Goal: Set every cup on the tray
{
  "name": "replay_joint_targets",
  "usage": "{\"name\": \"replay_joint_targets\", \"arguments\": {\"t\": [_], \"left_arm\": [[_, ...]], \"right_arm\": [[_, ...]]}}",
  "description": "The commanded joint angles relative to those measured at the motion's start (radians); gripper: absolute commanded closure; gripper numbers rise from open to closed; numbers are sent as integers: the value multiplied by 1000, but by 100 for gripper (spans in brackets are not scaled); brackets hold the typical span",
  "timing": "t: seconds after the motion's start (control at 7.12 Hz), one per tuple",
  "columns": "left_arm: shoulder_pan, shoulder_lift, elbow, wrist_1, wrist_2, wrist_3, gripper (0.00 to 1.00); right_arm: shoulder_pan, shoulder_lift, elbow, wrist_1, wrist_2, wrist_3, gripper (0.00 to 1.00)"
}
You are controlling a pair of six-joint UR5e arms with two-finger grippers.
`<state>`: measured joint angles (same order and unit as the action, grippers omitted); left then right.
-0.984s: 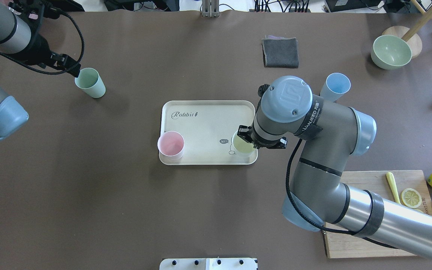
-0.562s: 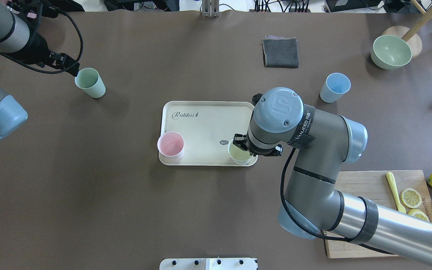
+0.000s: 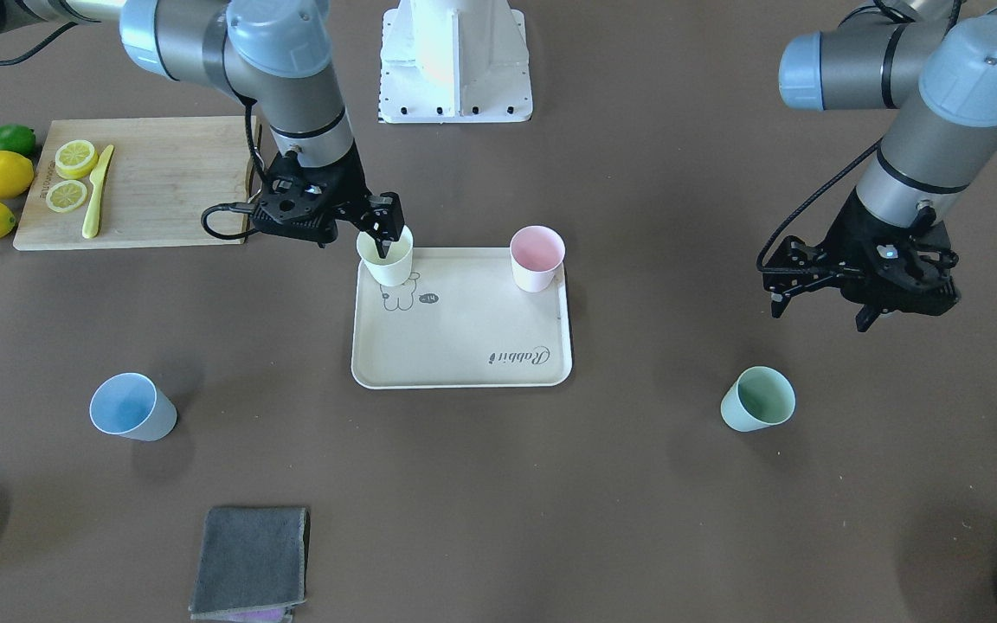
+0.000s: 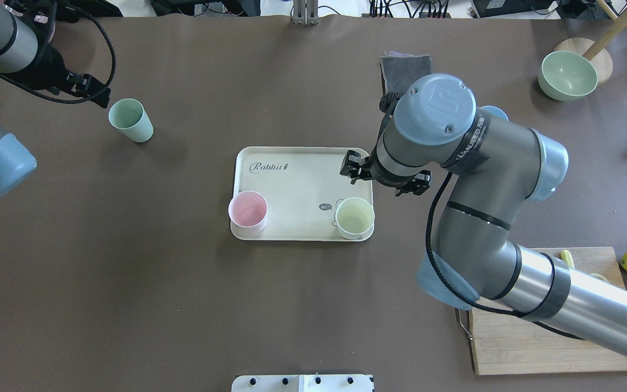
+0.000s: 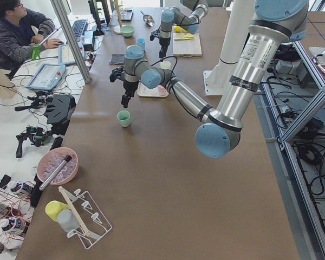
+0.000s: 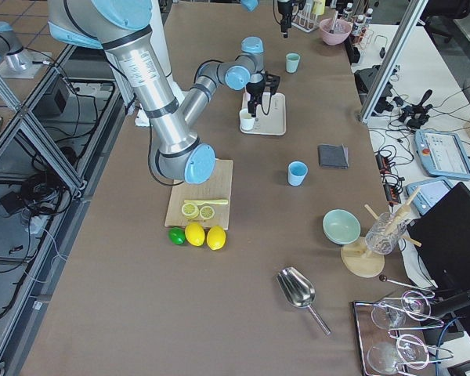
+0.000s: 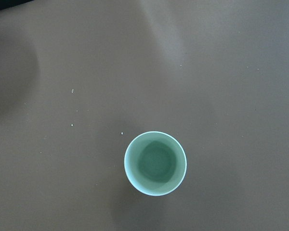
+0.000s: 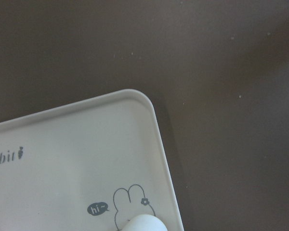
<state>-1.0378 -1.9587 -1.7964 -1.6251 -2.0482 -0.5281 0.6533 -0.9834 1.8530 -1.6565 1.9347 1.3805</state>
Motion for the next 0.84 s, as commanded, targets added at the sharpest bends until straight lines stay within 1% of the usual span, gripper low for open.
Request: {"name": "replay_joint_targets", "arguments": {"t": [0.0,0.14,0.28,0.42,0.56,0.7], "left_arm": [[-51,0,87,-7,-50,110,2],[-50,-6,153,-34,-50,112,2],[-41,-12,235,-132,-50,100,2],[-28,-14,314,-262,-52,24,2],[4,-38,369,-342,-52,-63,3],[15,-73,408,-346,-52,-78,3]], "right_arm": [[186,-23,14,-53,123,-221,0],[274,-41,17,-87,142,-376,0],[317,-90,38,-85,168,-468,0],[327,-134,73,-78,173,-507,0],[327,-139,83,-77,173,-508,0],[327,-144,83,-74,167,-509,0]]}}
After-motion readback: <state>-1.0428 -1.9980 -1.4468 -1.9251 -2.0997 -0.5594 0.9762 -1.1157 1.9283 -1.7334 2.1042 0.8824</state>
